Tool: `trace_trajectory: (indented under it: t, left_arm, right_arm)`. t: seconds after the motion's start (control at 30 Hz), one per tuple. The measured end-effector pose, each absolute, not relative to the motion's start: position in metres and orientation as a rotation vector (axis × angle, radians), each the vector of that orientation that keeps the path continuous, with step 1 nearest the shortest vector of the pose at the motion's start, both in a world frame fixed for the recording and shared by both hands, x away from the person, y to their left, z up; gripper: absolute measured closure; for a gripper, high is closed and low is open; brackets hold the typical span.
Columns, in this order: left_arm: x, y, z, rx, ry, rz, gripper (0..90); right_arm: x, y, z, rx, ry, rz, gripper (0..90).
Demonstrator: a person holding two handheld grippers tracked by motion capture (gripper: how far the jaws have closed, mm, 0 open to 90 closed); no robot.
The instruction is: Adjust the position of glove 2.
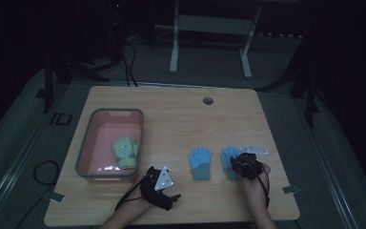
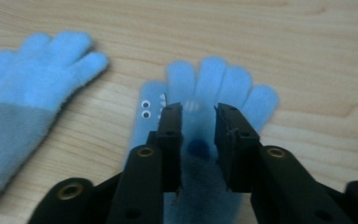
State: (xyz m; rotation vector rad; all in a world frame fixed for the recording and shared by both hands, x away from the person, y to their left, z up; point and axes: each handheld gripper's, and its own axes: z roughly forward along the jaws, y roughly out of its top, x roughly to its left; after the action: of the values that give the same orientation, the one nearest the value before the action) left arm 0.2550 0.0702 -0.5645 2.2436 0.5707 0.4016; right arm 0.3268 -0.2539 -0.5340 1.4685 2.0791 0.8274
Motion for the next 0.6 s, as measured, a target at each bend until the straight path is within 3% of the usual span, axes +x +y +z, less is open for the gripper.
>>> trace_trajectory:
  t: [0.07,0.4,0.6]
  left_arm:
    - [0.255,0.070,-0.565,2.245,0.568,0.405,7.5]
    - [0.255,0.069,-0.566,2.256,0.564,0.400,7.5]
    - [0.256,0.070,-0.566,2.251,0.571,0.389,7.5]
  right_arm:
    - [0.327,-0.259,-0.530,1.416,2.103,0.838,66.3]
    - [0.329,-0.278,-0.539,1.208,2.292,0.885,62.6]
    - [0.326,-0.280,-0.549,1.210,2.291,0.904,69.5]
